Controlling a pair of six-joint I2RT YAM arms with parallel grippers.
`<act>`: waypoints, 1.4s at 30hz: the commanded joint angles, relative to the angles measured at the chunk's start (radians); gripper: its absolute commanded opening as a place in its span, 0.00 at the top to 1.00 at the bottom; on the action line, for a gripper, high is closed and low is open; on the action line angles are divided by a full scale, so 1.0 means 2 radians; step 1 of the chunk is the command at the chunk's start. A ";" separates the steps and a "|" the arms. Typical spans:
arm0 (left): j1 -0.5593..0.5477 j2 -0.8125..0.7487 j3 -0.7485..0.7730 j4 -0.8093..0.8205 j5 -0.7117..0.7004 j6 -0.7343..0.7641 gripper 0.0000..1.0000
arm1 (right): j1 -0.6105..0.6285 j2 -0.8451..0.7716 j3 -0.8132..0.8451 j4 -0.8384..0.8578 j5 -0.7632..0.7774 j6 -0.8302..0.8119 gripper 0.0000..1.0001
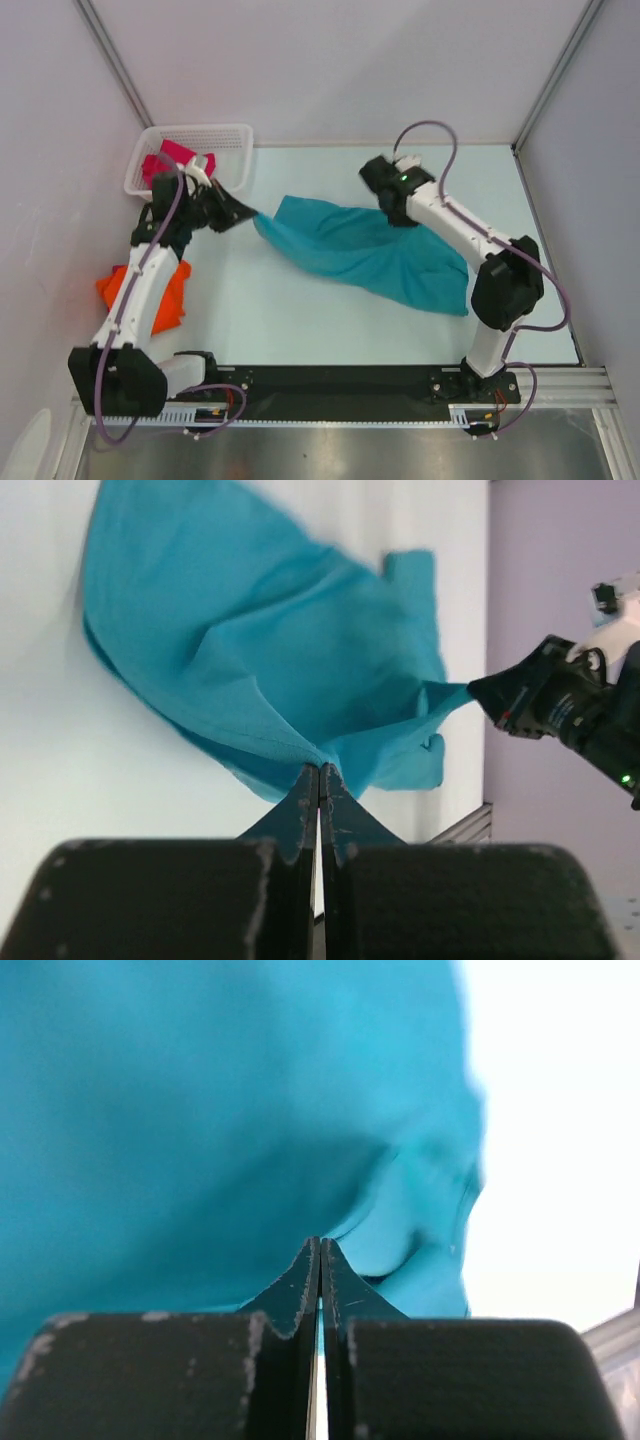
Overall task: Fold and stack the t-shirts
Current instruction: Flatten out the tshirt
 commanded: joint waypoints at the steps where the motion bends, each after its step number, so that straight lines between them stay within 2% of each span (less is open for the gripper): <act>1: 0.006 0.076 0.178 0.036 0.039 -0.023 1.00 | -0.086 -0.021 0.179 -0.026 0.042 -0.063 1.00; 4: 0.022 0.133 0.241 0.031 0.052 -0.046 1.00 | -0.123 0.016 0.287 -0.068 0.049 -0.087 1.00; 5: 0.023 0.156 0.280 0.028 0.050 -0.049 1.00 | -0.134 0.041 0.365 -0.078 0.050 -0.093 1.00; 9: 0.027 0.240 0.404 -0.018 0.029 -0.040 1.00 | -0.189 0.127 0.557 -0.110 0.022 -0.128 1.00; 11: 0.030 0.297 0.474 -0.039 0.042 -0.041 1.00 | -0.216 0.144 0.576 -0.102 0.010 -0.136 1.00; 17: 0.035 0.365 0.598 -0.078 0.028 -0.033 1.00 | -0.219 0.115 0.504 -0.044 0.039 -0.131 1.00; 22: 0.064 0.319 0.586 -0.056 0.018 -0.055 1.00 | -0.196 0.079 0.549 -0.058 0.087 -0.144 1.00; 26: 0.087 0.246 0.562 -0.052 0.037 -0.072 1.00 | -0.155 0.009 0.506 -0.051 0.128 -0.145 1.00; 29: 0.091 0.176 0.532 -0.051 0.047 -0.083 1.00 | -0.100 -0.043 0.473 -0.056 0.173 -0.138 1.00; 33: 0.092 0.075 0.483 -0.014 0.072 -0.113 1.00 | 0.004 -0.089 0.460 -0.109 0.256 -0.108 1.00; 37: 0.092 -0.011 0.417 0.019 0.075 -0.148 1.00 | 0.027 -0.130 0.444 -0.131 0.238 -0.065 1.00; 39: 0.092 -0.019 0.401 0.025 0.075 -0.155 1.00 | 0.026 -0.135 0.421 -0.122 0.226 -0.065 1.00; 42: 0.092 -0.013 0.367 0.046 0.073 -0.165 1.00 | -0.009 -0.106 0.419 -0.121 0.181 -0.070 1.00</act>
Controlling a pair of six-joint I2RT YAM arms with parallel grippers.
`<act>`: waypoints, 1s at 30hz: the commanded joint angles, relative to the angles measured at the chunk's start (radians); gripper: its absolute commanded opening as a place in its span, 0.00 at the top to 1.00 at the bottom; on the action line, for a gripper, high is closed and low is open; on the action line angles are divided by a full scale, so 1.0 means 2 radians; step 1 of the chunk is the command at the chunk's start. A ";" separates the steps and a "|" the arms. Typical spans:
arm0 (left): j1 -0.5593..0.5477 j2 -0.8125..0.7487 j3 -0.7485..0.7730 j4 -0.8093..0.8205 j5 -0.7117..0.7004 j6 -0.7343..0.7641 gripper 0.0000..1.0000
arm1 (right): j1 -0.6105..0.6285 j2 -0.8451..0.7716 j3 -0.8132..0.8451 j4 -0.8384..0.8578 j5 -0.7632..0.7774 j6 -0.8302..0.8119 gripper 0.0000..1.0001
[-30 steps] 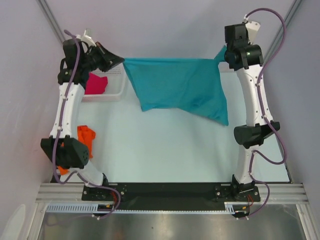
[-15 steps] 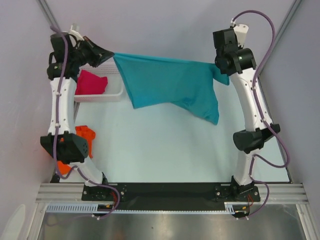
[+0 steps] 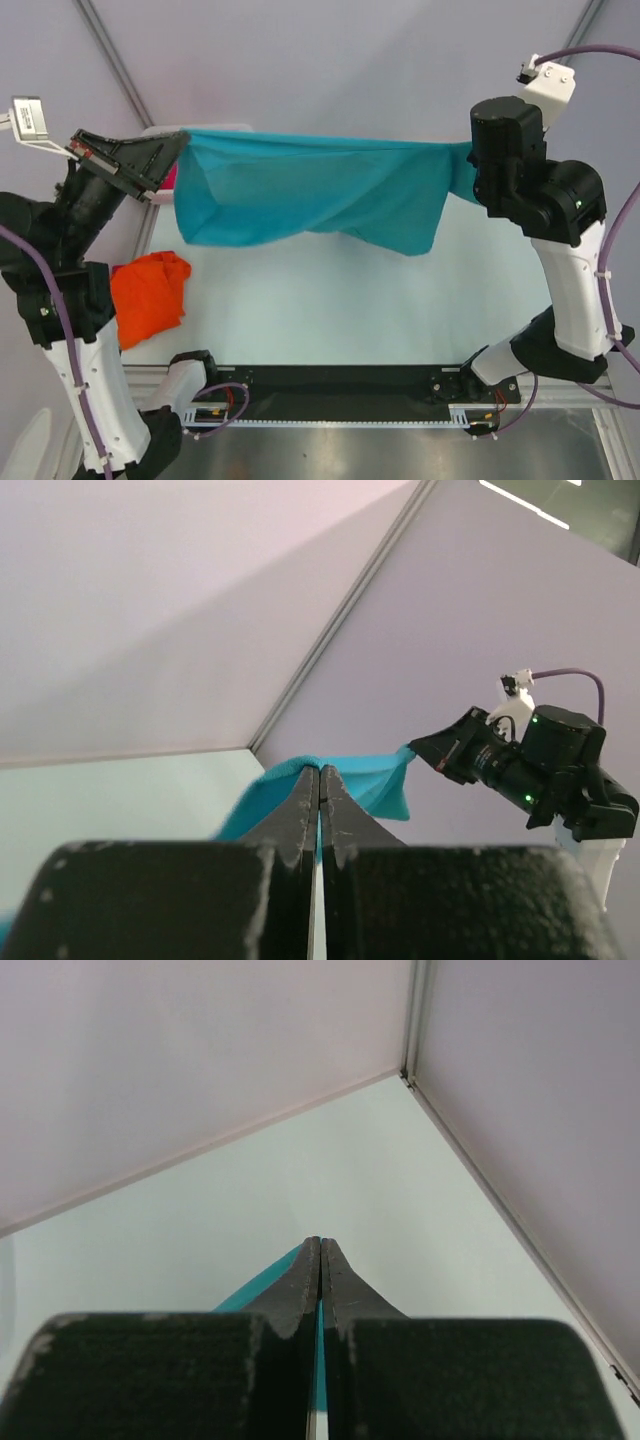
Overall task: Fold and stack the t-shirts
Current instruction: Flatten out the tshirt
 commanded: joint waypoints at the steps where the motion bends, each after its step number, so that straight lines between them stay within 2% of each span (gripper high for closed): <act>1: 0.005 0.060 -0.062 0.029 -0.007 -0.037 1.00 | -0.045 0.050 -0.017 -0.009 -0.026 0.009 1.00; 6: 0.004 0.151 -0.065 0.059 -0.010 -0.027 1.00 | -0.112 0.129 -0.004 0.059 -0.129 -0.023 1.00; 9: 0.004 0.248 -0.016 0.064 -0.010 -0.022 1.00 | -0.148 0.221 0.089 0.067 -0.152 -0.042 1.00; 10: 0.004 0.306 0.030 0.062 -0.010 -0.022 1.00 | -0.156 0.273 0.145 0.067 -0.156 -0.047 1.00; 11: 0.004 0.338 0.059 0.057 -0.011 -0.023 1.00 | -0.173 0.295 0.172 0.073 -0.157 -0.054 1.00; 12: 0.003 0.403 0.093 0.037 -0.013 -0.022 1.00 | -0.182 0.311 0.187 0.080 -0.156 -0.063 1.00; 13: 0.001 0.436 0.162 0.024 -0.014 -0.021 1.00 | -0.190 0.322 0.190 0.090 -0.156 -0.065 1.00; 16: -0.004 0.548 0.277 0.000 0.005 -0.042 1.00 | -0.224 0.323 0.152 0.128 -0.147 -0.061 1.00; 18: -0.007 0.595 0.318 0.003 0.016 -0.063 1.00 | -0.237 0.308 0.137 0.145 -0.132 -0.066 1.00; 19: -0.011 0.603 0.349 0.006 0.017 -0.066 1.00 | -0.238 0.302 0.136 0.152 -0.110 -0.076 1.00; 21: -0.011 0.597 0.360 0.032 0.015 -0.073 1.00 | -0.240 0.278 0.138 0.176 -0.085 -0.091 1.00; 25: -0.010 0.550 0.332 0.117 0.033 -0.088 1.00 | -0.219 0.221 0.134 0.247 -0.011 -0.151 1.00; 27: -0.006 0.522 0.325 0.165 0.052 -0.102 1.00 | -0.199 0.198 0.126 0.327 0.030 -0.234 1.00; 28: -0.004 0.511 0.313 0.178 0.064 -0.105 1.00 | -0.183 0.177 0.103 0.364 0.073 -0.269 1.00; 29: -0.003 0.497 0.303 0.198 0.068 -0.109 1.00 | -0.155 0.163 0.087 0.457 0.093 -0.362 1.00; 30: -0.001 0.465 0.268 0.207 0.070 -0.109 1.00 | -0.140 0.152 0.067 0.507 0.108 -0.404 1.00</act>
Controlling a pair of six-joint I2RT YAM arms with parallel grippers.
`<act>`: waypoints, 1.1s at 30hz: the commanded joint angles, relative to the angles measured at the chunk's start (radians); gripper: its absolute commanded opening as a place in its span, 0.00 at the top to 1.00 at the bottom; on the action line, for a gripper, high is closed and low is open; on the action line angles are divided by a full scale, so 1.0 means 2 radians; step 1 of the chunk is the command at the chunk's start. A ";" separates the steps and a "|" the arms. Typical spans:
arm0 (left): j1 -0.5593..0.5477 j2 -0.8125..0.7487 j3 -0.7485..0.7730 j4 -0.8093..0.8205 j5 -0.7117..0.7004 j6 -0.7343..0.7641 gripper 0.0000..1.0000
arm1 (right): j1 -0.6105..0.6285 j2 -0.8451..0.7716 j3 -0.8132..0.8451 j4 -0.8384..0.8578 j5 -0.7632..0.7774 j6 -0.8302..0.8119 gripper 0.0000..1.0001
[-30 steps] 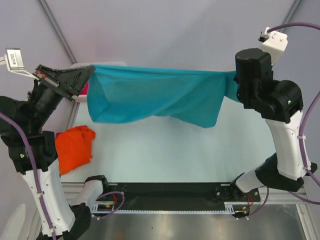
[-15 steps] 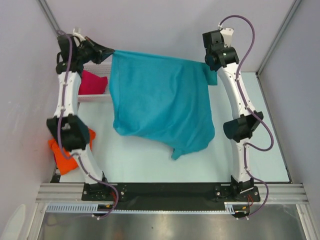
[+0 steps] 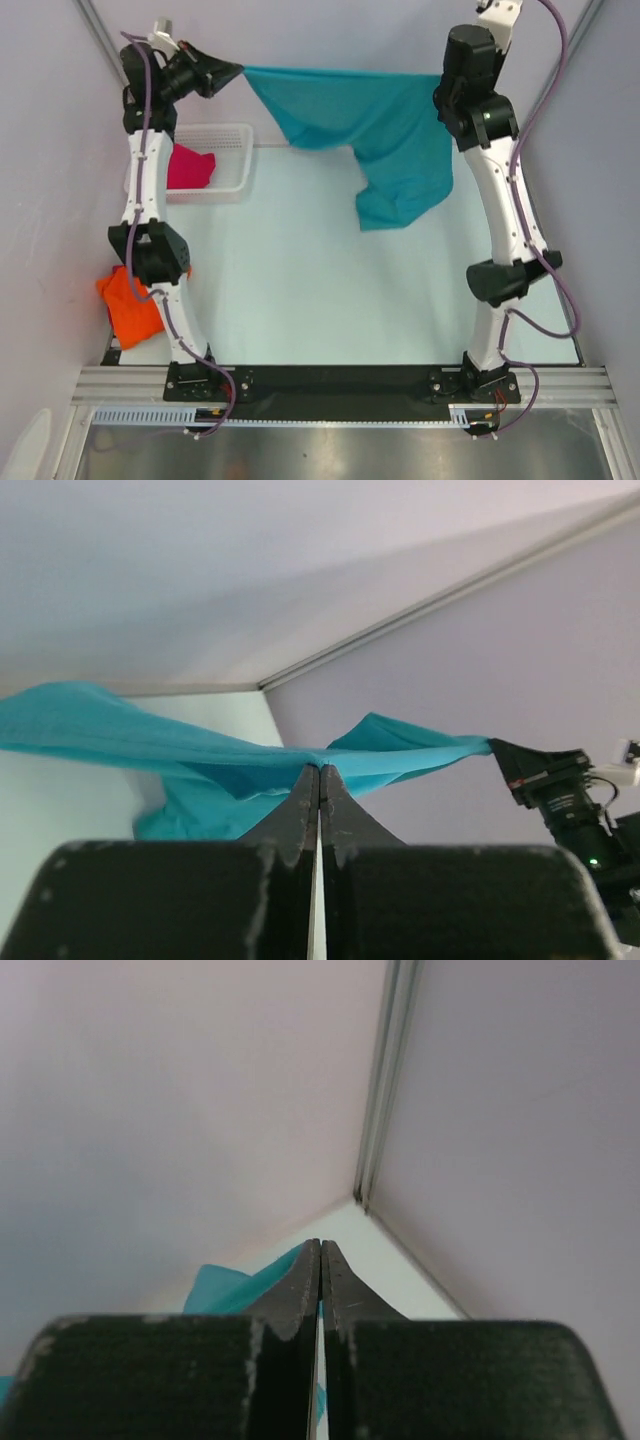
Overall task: Fold and stack the t-shirts
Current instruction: Flatten out the tshirt
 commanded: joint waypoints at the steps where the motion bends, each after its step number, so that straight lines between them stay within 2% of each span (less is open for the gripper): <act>1: 0.035 -0.137 -0.056 0.139 0.014 -0.038 1.00 | 0.058 -0.102 -0.054 0.278 0.188 -0.262 1.00; 2: 0.038 -0.161 -0.091 0.180 0.013 -0.042 1.00 | 0.080 -0.102 -0.056 0.311 0.199 -0.286 1.00; 3: 0.040 -0.208 -0.171 0.202 0.013 -0.047 1.00 | 0.089 -0.102 -0.054 0.300 0.206 -0.292 1.00; 4: 0.045 -0.230 -0.209 0.218 0.012 -0.052 1.00 | 0.097 -0.103 -0.056 0.279 0.219 -0.281 1.00; 5: 0.047 -0.248 -0.241 0.225 0.015 -0.052 1.00 | 0.112 -0.104 -0.069 0.213 0.222 -0.260 1.00; 7: 0.049 -0.283 -0.321 0.220 0.030 -0.049 1.00 | 0.129 -0.112 -0.091 0.101 0.204 -0.113 1.00; 8: 0.049 -0.293 -0.350 0.220 0.041 -0.047 1.00 | 0.133 -0.114 -0.100 -0.052 0.178 -0.028 1.00; 9: 0.050 -0.315 -0.409 0.220 0.038 -0.042 1.00 | 0.126 -0.114 -0.108 -0.130 0.133 0.121 1.00; 10: 0.049 -0.328 -0.438 0.216 0.035 -0.023 1.00 | 0.111 -0.115 -0.127 -0.211 0.005 0.179 1.00; 11: 0.048 -0.340 -0.465 0.201 0.028 -0.010 1.00 | 0.097 -0.134 -0.224 -0.213 -0.060 0.210 1.00; 12: 0.047 -0.355 -0.508 0.190 0.028 0.003 1.00 | 0.090 -0.151 -0.286 -0.190 -0.107 0.220 1.00; 13: 0.047 -0.363 -0.528 0.180 0.033 0.026 1.00 | 0.095 -0.171 -0.340 -0.134 -0.159 0.232 1.00; 15: 0.047 -0.380 -0.585 0.153 0.037 0.047 1.00 | 0.110 -0.211 -0.458 -0.102 -0.204 0.249 1.00; 16: 0.047 -0.386 -0.602 0.144 0.036 0.063 1.00 | 0.114 -0.217 -0.482 -0.092 -0.212 0.264 1.00; 18: 0.047 -0.398 -0.632 0.135 0.035 0.073 1.00 | 0.119 -0.224 -0.510 -0.093 -0.209 0.270 1.00; 21: 0.048 -0.395 -0.630 0.127 0.038 0.086 1.00 | 0.122 -0.229 -0.504 -0.110 -0.204 0.271 1.00; 27: 0.047 -0.422 -0.646 0.089 0.063 0.117 1.00 | 0.133 -0.266 -0.535 -0.131 -0.250 0.289 1.00; 33: 0.047 -0.488 -0.739 0.055 0.063 0.126 1.00 | 0.178 -0.315 -0.598 -0.176 -0.259 0.341 1.00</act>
